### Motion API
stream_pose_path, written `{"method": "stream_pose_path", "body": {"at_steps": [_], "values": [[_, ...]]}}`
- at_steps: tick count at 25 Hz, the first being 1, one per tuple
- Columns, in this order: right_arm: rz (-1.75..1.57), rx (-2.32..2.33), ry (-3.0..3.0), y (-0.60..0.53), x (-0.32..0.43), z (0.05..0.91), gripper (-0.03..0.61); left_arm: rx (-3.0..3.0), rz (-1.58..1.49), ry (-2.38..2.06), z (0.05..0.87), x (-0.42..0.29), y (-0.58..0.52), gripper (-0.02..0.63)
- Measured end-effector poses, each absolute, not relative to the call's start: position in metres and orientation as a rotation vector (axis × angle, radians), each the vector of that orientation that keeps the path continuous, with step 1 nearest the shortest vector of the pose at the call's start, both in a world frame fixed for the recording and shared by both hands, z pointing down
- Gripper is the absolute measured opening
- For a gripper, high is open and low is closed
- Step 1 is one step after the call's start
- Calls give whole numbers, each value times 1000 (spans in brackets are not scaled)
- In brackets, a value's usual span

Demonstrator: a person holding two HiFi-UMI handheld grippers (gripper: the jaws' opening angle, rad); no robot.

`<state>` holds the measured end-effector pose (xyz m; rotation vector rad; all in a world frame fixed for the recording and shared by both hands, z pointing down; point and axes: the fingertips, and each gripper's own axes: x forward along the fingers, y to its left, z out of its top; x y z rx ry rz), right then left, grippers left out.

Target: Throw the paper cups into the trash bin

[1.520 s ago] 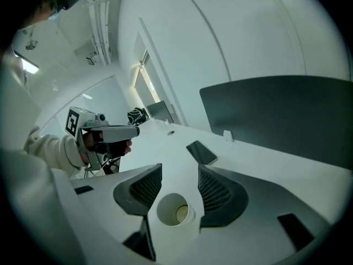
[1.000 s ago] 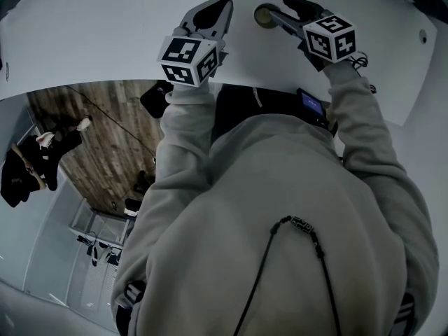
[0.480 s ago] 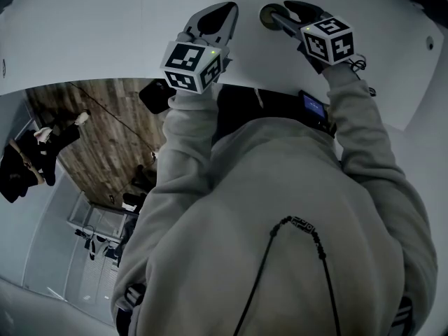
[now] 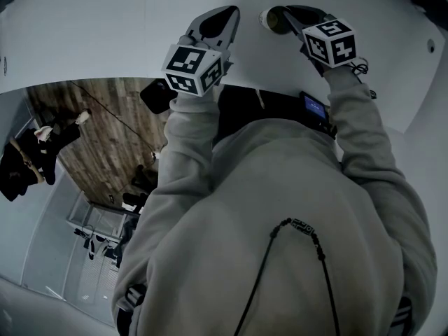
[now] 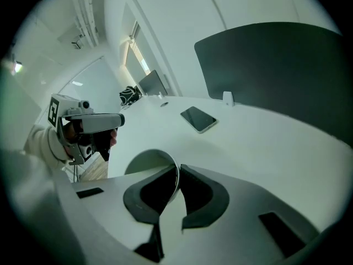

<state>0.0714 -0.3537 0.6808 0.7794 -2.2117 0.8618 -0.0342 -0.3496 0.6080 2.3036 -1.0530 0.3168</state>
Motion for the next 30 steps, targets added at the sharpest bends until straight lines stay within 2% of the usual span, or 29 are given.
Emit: {"method": "stream_pose_path", "body": {"at_steps": [9,21,30], "values": [[799,816,-2259,-360,70,654,44,2353,328,-1075,593,-32,-345,-4],[478,946,-2465,-375,52,473,44,2546,287,-1200,460,-71,-344,-5],[328,1063,-2555,-384,82,386,44,2699,241,-1178,388,-32,-357,-5]]}}
